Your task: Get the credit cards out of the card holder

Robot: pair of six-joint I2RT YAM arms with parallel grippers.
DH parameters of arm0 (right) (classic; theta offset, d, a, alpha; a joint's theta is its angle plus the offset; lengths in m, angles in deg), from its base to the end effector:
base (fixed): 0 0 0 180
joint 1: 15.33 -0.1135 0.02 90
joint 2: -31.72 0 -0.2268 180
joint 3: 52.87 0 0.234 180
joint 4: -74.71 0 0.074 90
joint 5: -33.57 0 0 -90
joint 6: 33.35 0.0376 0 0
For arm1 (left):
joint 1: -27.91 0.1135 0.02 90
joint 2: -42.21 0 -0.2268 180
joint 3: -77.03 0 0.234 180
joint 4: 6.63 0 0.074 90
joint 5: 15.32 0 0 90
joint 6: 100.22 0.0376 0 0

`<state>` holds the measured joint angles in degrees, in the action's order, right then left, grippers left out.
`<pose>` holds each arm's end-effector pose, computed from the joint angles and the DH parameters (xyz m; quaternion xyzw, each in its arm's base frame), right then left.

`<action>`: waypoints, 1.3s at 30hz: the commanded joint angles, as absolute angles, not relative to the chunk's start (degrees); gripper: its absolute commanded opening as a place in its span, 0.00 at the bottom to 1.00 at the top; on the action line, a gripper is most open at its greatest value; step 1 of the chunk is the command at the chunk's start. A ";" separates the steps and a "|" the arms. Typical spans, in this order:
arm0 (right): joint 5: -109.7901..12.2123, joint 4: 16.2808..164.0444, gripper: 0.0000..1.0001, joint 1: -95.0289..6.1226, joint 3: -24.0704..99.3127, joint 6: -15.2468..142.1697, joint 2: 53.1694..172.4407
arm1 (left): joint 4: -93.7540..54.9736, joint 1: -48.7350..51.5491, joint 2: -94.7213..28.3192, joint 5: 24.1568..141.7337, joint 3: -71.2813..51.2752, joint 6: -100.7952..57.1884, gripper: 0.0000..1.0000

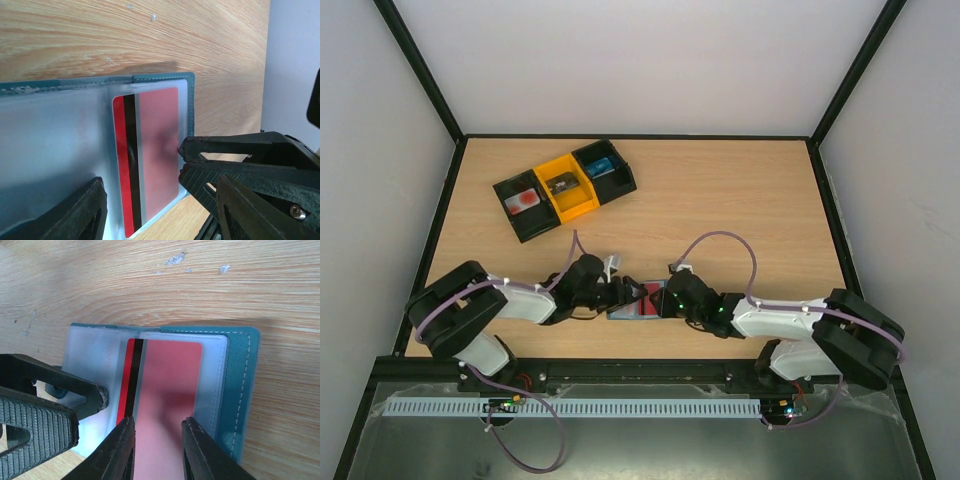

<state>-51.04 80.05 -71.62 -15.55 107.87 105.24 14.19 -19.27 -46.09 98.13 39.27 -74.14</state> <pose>0.1235 0.1915 0.1189 -0.0596 0.9092 0.3560 0.2078 0.1632 -0.1981 0.1057 -0.0223 0.8526 -0.5048 0.1332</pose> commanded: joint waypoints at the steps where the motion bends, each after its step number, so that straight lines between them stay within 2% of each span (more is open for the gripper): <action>1: -52.04 77.01 0.27 -71.45 -17.55 108.61 106.01 | 13.81 -20.38 -46.91 95.85 38.52 -74.18 0.61; 18: -51.17 72.72 0.19 -71.42 -23.00 110.41 107.34 | 13.31 -21.11 -50.06 94.38 37.55 -72.54 0.46; 25: -51.38 72.20 0.19 -71.41 -23.37 110.52 107.45 | 14.44 -22.30 -51.93 94.60 36.70 -73.08 0.35; 29: -51.15 71.90 0.19 -71.45 -23.62 110.83 107.69 | 15.84 -22.61 -50.70 93.55 37.92 -74.64 0.25; 33: -51.38 71.73 0.20 -71.40 -23.92 111.01 107.50 | 15.24 -22.62 -49.72 93.49 38.11 -74.79 0.21; 39: -52.18 71.81 0.20 -71.42 -24.37 111.22 107.15 | 14.79 -22.59 -48.04 93.30 38.98 -74.97 0.03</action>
